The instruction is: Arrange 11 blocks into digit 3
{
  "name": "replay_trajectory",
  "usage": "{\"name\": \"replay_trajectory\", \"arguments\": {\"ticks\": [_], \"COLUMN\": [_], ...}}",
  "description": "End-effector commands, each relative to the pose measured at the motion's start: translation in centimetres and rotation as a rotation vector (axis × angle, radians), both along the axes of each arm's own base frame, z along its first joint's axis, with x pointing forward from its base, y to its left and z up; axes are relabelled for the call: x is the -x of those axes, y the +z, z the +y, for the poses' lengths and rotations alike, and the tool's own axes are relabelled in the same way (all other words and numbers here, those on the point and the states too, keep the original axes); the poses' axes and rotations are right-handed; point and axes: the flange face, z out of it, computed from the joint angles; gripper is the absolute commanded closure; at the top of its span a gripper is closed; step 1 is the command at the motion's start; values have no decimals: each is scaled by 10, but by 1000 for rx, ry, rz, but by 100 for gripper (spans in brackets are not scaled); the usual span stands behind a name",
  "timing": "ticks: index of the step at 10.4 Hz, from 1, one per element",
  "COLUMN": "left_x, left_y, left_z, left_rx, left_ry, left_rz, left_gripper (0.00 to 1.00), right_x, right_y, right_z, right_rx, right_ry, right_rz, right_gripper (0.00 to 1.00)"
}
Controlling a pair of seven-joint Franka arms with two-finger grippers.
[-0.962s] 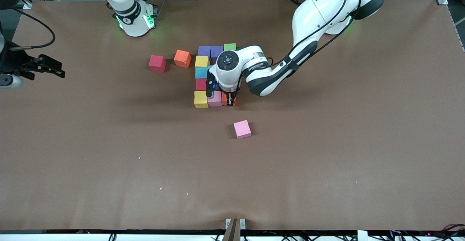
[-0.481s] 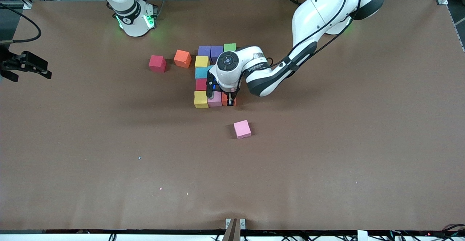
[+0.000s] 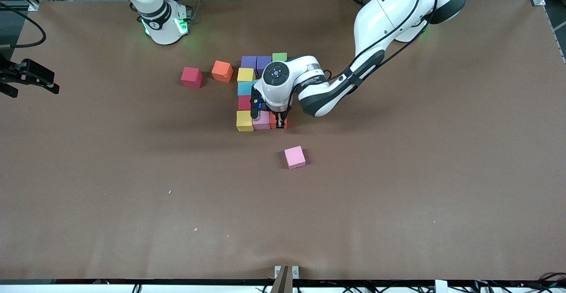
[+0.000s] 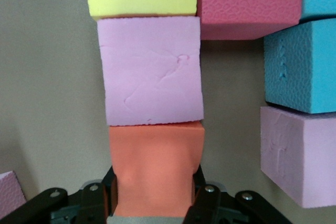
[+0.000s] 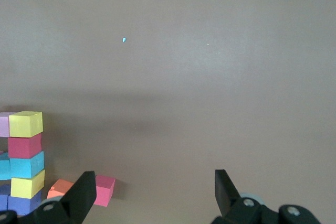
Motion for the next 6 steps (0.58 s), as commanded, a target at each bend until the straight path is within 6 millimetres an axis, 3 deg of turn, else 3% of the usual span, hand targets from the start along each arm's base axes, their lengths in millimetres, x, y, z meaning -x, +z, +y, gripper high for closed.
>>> {"name": "replay_trajectory", "arguments": {"ticks": [1, 2, 4, 6], "left_x": [-4, -5, -7, -9], "left_y": [-8, -4, 14, 44], "left_z": [4, 3, 0, 3], "left_rx": [-15, -10, 6, 14], "left_ry": [17, 25, 52, 112], "left_rz": [-9, -8, -28, -6], "left_gripper": [40, 0, 0, 0], "right_x": [-2, -1, 1, 2], "right_y": [4, 5, 6, 6], "right_z": [-4, -6, -27, -32], "right_rx": [14, 15, 13, 12], "right_ry": [7, 2, -30, -36], "right_rz": [16, 14, 13, 10], "right_gripper": [0, 0, 0, 0]}}
